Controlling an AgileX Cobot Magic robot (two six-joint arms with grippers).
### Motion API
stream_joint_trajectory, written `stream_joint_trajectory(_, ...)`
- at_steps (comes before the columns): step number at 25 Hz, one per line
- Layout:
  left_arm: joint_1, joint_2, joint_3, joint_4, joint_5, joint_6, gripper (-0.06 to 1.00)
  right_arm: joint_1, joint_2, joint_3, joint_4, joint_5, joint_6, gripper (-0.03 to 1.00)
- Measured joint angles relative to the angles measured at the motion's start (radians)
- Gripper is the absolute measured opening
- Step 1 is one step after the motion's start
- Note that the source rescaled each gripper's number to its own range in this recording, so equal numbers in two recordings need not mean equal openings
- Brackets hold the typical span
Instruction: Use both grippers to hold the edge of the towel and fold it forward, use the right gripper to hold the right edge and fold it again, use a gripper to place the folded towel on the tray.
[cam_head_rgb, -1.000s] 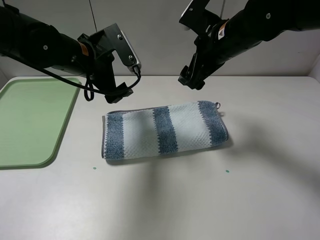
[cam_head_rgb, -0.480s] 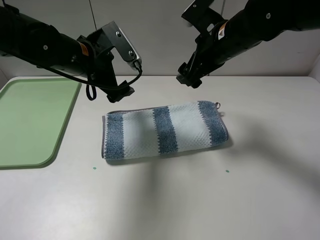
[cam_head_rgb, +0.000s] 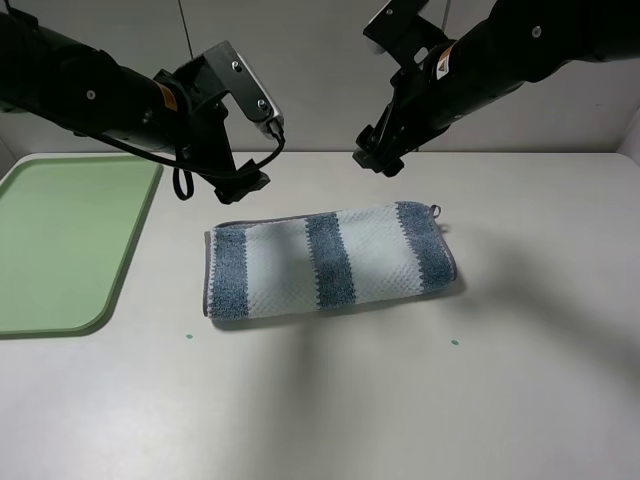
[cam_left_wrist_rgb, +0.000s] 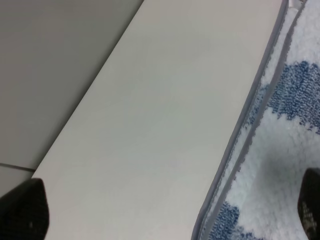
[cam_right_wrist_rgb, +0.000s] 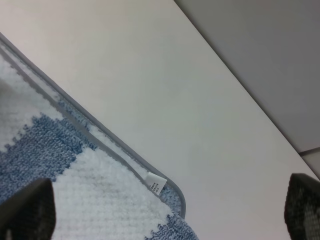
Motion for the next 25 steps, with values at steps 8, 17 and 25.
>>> stream_joint_trajectory(8, 0.000, -0.007, 0.000, 0.000, 0.058, -0.067, 1.00, 0.000, 0.000, 0.000, 0.000, 0.001, 0.015, 1.00)
stream_joint_trajectory(17, 0.023, -0.157, 0.000, 0.000, 0.281, -0.083, 1.00, 0.000, 0.000, 0.000, 0.000, 0.030, 0.062, 1.00)
stream_joint_trajectory(25, 0.080, -0.369, 0.000, 0.001, 0.605, -0.127, 1.00, 0.000, -0.061, 0.002, 0.005, 0.174, 0.094, 1.00)
